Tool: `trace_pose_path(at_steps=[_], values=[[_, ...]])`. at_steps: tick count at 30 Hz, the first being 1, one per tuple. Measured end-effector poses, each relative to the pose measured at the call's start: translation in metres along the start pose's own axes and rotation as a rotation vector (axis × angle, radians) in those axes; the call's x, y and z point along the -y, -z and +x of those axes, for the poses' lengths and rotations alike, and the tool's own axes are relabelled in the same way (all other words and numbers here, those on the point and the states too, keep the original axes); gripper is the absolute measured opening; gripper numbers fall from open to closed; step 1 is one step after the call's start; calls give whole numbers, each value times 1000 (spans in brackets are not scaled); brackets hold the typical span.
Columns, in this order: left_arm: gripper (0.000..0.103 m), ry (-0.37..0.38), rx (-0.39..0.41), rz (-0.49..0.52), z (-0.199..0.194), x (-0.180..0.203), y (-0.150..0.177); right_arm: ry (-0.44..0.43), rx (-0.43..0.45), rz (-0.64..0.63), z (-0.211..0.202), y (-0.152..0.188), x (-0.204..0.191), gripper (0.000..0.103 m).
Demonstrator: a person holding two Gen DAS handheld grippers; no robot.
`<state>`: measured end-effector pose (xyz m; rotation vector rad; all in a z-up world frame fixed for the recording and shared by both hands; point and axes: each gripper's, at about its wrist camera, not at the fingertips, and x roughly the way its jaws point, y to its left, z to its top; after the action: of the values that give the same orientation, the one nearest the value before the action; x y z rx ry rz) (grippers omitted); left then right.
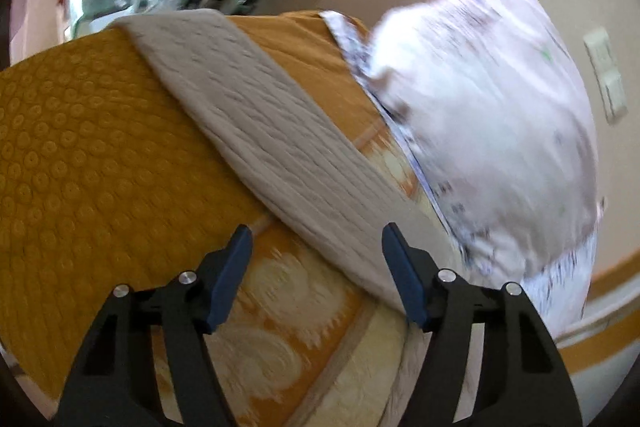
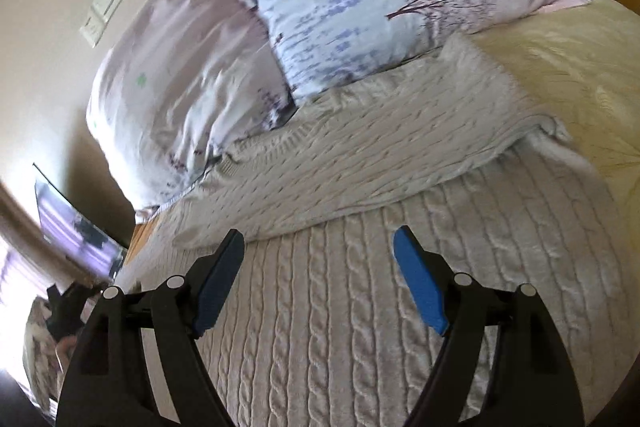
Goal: Fold small clothes
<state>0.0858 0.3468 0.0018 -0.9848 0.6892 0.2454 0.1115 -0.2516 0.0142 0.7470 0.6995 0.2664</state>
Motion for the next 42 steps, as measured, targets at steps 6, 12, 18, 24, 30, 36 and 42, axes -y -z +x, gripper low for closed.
trace_pose_path(at_steps=[6, 12, 18, 24, 30, 36, 42], values=[[55, 53, 33, -112, 8, -18, -27, -17, -12, -17, 2, 2, -1, 79], [24, 48, 55, -203, 15, -36, -48, -31, -22, -34, 3, 3, -4, 79], [6, 60, 84, -107, 6, -1, -55, -52, -26, -28, 0, 1, -4, 79], [6, 246, 54, 82, -6, 102, -24, -83, -9, -28, -15, -4, -8, 79], [6, 421, -130, 299, 23, 213, 70, -79, 10, -31, -28, -7, -5, 79], [11, 383, -389, 525, 92, 269, 197, -27, 3, -40, -35, -11, 4, 79], [46, 362, -493, 531, 104, 248, 221, -4, -15, -159, -39, -24, -14, 79]])
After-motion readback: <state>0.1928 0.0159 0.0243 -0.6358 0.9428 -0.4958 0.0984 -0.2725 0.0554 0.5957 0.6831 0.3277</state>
